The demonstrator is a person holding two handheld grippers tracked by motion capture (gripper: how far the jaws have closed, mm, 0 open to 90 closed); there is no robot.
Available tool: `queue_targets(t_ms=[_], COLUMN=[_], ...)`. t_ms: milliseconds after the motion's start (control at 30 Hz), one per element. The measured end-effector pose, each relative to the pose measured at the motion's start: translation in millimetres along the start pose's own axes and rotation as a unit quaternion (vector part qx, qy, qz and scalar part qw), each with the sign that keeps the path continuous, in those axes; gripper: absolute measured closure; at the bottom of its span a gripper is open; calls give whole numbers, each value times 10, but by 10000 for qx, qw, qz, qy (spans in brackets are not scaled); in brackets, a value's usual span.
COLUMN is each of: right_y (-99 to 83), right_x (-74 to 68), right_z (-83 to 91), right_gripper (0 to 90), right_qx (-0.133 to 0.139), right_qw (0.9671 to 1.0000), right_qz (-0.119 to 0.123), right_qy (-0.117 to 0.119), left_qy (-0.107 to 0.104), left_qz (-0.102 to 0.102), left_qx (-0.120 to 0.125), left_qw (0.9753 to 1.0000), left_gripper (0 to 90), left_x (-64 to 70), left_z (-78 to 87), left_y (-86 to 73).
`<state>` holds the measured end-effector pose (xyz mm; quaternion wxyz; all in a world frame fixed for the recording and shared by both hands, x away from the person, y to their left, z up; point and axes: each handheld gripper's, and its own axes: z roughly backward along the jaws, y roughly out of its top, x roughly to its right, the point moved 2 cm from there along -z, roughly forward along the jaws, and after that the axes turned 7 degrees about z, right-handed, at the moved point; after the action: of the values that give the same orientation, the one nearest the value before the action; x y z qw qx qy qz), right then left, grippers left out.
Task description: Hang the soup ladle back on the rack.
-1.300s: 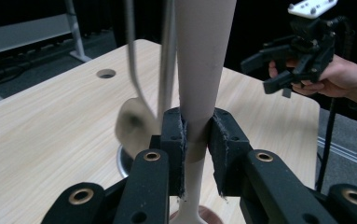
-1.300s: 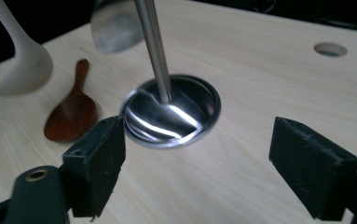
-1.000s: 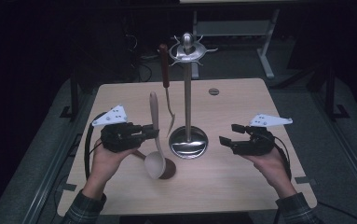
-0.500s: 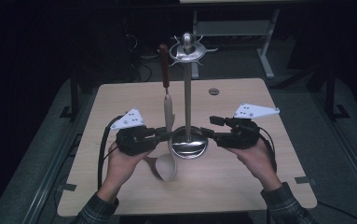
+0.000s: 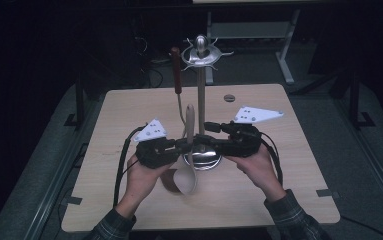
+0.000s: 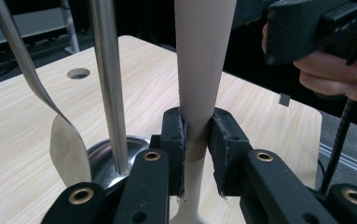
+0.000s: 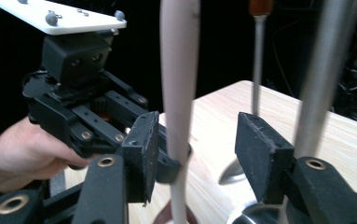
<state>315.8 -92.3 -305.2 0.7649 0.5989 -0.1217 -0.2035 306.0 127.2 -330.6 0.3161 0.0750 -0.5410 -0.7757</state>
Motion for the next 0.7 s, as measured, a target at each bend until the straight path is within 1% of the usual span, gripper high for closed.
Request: queue_targets(t_ms=[67, 167, 267, 333, 400, 500, 533, 567, 700], right_y=[12, 19, 19, 21, 21, 20, 20, 20, 19], right_x=[-26, -34, -36, -44, -54, -67, -67, -68, -68], right_z=[-54, -127, -168, -214, -246, -272, -272, -276, -278], right_gripper=[528, 566, 587, 614, 629, 680, 680, 714, 729], right_qx=[11, 49, 70, 116, 95, 97, 97, 111, 127], right_qw=[10000, 10000, 9999, 9998, 9999, 9999, 9999, 9999, 9999], right_qz=[-19, 12, -16, -59, -47, -36, -36, -33, -46], right_qy=[39, 47, 73, 133, 136, 127, 127, 120, 102], left_qy=[17, 25, 17, 27, 24, 31, 31, 33, 23], left_qz=[-7, -40, -23, -22, -13, -36, -36, -37, -8], left_qx=[43, 29, 59, 71, 85, 92, 92, 88, 101], left_qw=[10000, 10000, 10000, 10000, 10000, 9999, 9999, 9999, 9999], left_gripper=[764, 763, 763, 763, 763, 763, 763, 763, 762], left_x=[17, 23, 24, 25, 27, 29, 29, 28, 21], left_z=[1, 9, 13, 13, 12, 16, 16, 16, 17], left_y=[3, 4, 6, 8, 7, 9, 9, 10, 7])
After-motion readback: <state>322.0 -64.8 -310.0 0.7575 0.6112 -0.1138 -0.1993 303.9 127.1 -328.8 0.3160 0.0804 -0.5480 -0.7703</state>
